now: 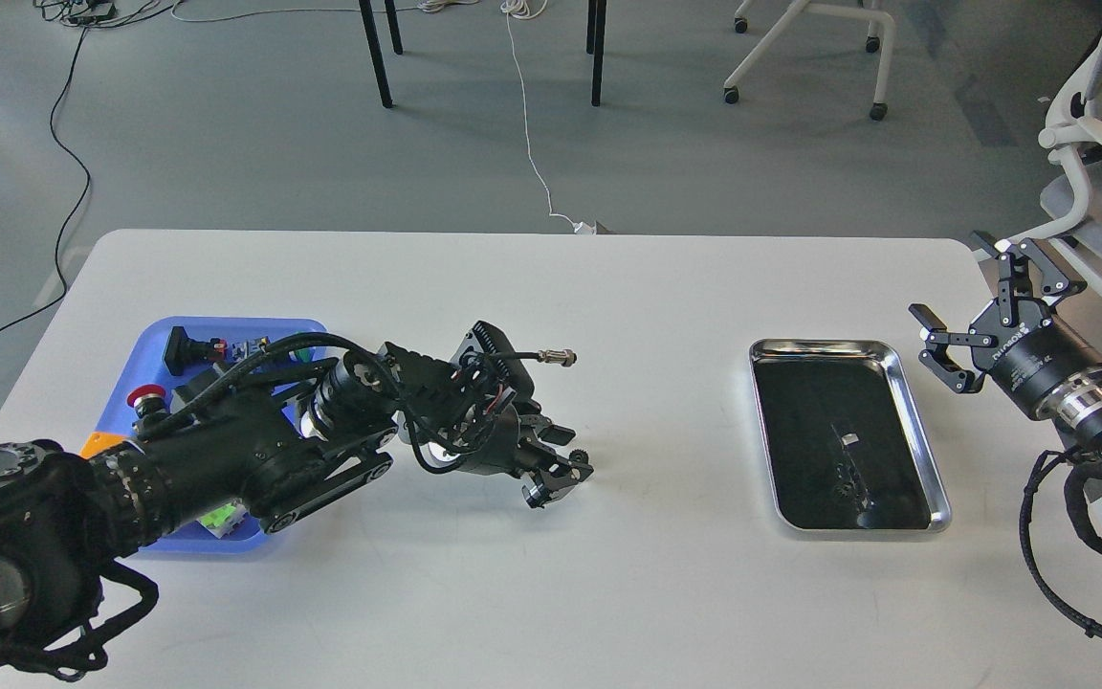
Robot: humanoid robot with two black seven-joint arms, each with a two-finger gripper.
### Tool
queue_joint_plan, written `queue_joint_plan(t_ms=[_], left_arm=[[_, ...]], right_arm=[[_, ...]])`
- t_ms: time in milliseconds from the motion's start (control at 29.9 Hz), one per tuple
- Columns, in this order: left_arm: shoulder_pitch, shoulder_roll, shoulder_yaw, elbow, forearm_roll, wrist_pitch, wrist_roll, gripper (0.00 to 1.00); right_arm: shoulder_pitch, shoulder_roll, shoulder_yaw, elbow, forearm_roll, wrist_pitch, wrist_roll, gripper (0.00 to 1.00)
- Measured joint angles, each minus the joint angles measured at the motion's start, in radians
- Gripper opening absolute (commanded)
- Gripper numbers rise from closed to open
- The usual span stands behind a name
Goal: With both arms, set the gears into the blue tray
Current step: 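Carry the gear with the left gripper to the blue tray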
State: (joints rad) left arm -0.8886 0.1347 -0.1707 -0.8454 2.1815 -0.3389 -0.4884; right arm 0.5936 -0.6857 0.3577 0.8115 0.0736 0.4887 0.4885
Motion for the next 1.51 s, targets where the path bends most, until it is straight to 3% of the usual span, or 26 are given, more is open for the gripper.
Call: queue_joint_plan(t_ms=[234, 703, 1071, 1506], left_arm=[[-0.001, 0.000, 0.001, 0.000, 0.000, 0.000, 0.000, 0.19], [-0.021, 0.019, -0.009, -0.034, 0.000, -0.002, -0.002, 0.17], [-0.089, 0.372, -0.018, -0.240, 0.000, 0.003, 0.000, 0.19], [-0.028, 0.672, -0.012, -0.240, 0.000, 0.046, 0.000, 0.19]], right_arm=[[0.000, 0.000, 0.000, 0.000, 0.000, 0.000, 0.000, 0.99], [-0.001, 0.000, 0.000, -0.002, 0.000, 0.000, 0.000, 0.99], [-0.006, 0.009, -0.002, -0.004, -0.006, 0.000, 0.000, 0.99], [-0.006, 0.020, -0.010, -0.006, -0.015, 0.000, 0.000, 0.99]])
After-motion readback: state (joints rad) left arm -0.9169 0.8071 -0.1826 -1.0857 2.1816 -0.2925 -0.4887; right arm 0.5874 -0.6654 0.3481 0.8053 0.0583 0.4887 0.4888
